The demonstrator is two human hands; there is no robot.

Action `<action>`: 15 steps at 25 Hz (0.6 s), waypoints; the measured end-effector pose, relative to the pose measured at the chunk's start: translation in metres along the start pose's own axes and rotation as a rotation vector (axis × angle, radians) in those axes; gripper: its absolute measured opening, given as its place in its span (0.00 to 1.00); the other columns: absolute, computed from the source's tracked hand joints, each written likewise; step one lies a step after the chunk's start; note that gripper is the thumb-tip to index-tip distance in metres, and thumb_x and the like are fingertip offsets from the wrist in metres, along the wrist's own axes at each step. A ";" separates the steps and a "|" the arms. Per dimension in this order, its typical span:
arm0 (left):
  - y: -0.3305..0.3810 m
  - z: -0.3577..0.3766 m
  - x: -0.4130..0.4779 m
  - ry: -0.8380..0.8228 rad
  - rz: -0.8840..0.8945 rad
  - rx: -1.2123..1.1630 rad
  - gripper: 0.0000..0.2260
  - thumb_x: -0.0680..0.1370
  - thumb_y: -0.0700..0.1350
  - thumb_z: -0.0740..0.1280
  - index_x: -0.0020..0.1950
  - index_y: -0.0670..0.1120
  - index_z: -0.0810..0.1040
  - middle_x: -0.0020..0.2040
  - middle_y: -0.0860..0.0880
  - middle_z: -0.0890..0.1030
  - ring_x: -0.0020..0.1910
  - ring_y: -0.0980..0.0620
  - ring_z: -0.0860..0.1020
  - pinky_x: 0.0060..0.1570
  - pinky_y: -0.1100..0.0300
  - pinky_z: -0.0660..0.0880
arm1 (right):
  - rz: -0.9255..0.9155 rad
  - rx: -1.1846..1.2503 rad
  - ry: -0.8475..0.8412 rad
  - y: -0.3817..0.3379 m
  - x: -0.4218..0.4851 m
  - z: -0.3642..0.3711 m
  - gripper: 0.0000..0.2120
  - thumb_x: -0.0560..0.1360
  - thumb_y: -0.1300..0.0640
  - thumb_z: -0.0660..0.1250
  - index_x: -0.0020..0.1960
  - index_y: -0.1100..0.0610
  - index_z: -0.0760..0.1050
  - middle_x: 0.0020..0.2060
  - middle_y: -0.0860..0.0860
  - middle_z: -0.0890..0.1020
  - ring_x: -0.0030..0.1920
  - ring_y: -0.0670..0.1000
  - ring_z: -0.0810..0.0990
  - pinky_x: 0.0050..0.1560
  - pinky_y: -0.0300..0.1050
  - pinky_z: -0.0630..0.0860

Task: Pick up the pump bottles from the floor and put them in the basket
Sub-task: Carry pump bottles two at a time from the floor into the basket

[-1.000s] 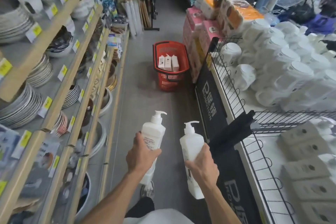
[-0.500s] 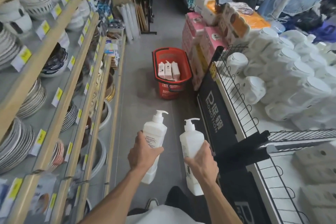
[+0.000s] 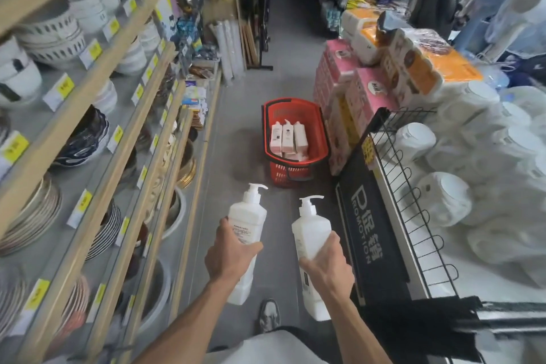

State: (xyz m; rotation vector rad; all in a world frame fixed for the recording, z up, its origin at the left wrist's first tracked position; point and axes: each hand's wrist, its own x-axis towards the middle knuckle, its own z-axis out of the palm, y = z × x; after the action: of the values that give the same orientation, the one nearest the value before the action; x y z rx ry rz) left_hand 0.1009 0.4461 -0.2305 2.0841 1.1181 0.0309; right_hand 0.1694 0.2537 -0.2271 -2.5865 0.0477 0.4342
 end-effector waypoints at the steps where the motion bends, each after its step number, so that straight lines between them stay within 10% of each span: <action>1: 0.007 0.001 0.014 0.007 -0.013 -0.004 0.30 0.61 0.58 0.75 0.55 0.53 0.62 0.46 0.54 0.76 0.40 0.46 0.78 0.42 0.52 0.76 | -0.011 -0.004 -0.014 -0.008 0.016 -0.001 0.32 0.63 0.43 0.74 0.58 0.46 0.57 0.48 0.44 0.75 0.42 0.53 0.79 0.41 0.48 0.71; 15: 0.082 -0.005 0.227 -0.086 0.006 0.085 0.31 0.64 0.56 0.76 0.58 0.51 0.61 0.50 0.52 0.76 0.42 0.44 0.78 0.41 0.55 0.73 | 0.077 0.040 0.017 -0.139 0.181 0.026 0.34 0.65 0.43 0.74 0.62 0.49 0.59 0.51 0.47 0.77 0.42 0.55 0.76 0.43 0.48 0.69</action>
State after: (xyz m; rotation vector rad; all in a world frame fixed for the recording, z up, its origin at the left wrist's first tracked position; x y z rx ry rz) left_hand 0.2971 0.5854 -0.2462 2.1426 1.0783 -0.1039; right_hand 0.3494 0.3955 -0.2381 -2.5560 0.1606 0.4343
